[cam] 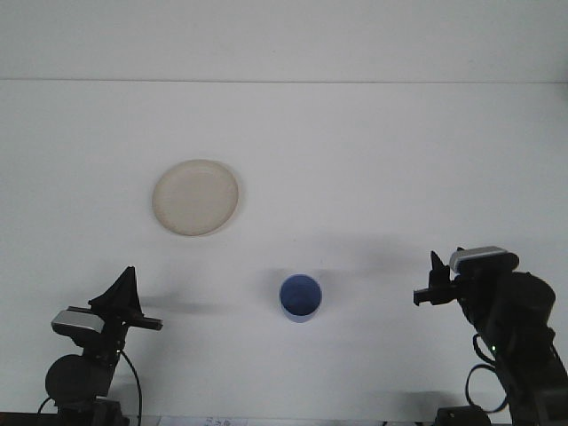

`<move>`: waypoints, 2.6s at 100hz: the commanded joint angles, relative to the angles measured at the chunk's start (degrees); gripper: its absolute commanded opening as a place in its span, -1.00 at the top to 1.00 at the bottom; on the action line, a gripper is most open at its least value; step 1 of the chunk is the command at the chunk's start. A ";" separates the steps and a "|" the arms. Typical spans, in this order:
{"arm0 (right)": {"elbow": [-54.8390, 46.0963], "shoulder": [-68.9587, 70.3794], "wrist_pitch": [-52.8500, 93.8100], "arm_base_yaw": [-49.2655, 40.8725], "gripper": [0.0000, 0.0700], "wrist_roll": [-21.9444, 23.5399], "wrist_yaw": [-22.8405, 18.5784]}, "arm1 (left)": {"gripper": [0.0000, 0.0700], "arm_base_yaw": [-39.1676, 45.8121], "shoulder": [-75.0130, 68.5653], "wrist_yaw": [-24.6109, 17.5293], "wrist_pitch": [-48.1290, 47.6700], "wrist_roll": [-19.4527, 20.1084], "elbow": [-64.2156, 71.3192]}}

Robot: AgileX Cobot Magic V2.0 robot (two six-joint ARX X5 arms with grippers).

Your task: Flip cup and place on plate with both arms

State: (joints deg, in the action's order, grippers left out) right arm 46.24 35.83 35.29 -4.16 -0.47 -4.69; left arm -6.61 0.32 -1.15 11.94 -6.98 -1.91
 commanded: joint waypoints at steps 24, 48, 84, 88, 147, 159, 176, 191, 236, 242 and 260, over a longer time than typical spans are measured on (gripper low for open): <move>-9.29 -16.20 -6.21 -0.04 0.23 2.64 3.85 | 0.96 -0.04 -0.07 0.20 0.55 -0.15 1.09; -10.45 -20.44 -6.19 -0.04 1.00 2.58 5.14 | 0.96 -0.04 -0.07 0.20 0.59 -0.13 0.33; -10.45 -20.39 -6.19 -0.04 1.00 2.58 5.14 | 0.96 -0.04 5.86 0.22 -12.90 0.04 -17.64; -10.45 -20.39 -6.19 -0.04 1.00 2.60 5.14 | 0.96 -0.04 8.50 0.20 -16.13 0.04 -21.55; -10.45 -20.39 -6.10 -0.04 1.00 2.60 5.11 | 0.96 -3.96 60.65 -12.35 -58.55 6.43 -72.24; -10.45 -20.39 -6.10 -0.04 1.00 2.60 5.14 | 0.96 -6.69 66.88 -12.68 -57.48 6.54 -73.48; -10.45 -20.39 -6.10 -0.04 1.00 2.60 5.11 | 0.96 -10.05 72.04 -12.68 -56.30 6.51 -73.48; -10.45 -20.39 -6.10 -0.04 1.00 2.60 5.14 | 0.93 -12.20 73.46 -12.68 -54.93 6.51 -73.48; -10.45 -20.39 -6.10 -0.04 1.00 2.60 5.14 | -0.45 -17.53 73.57 -20.76 -52.54 4.09 -73.48; -10.45 -20.39 -6.10 -0.04 1.00 2.60 5.14 | -0.45 -19.54 73.79 -21.38 -52.00 3.54 -73.48; -10.45 -20.39 -6.10 -0.04 1.00 2.60 5.11 | -0.46 -26.40 76.39 -21.38 -50.40 1.44 -73.50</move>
State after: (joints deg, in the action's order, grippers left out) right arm 35.59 15.40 29.71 -4.12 1.61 0.27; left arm -31.22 74.72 -22.26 -39.20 -3.99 -74.19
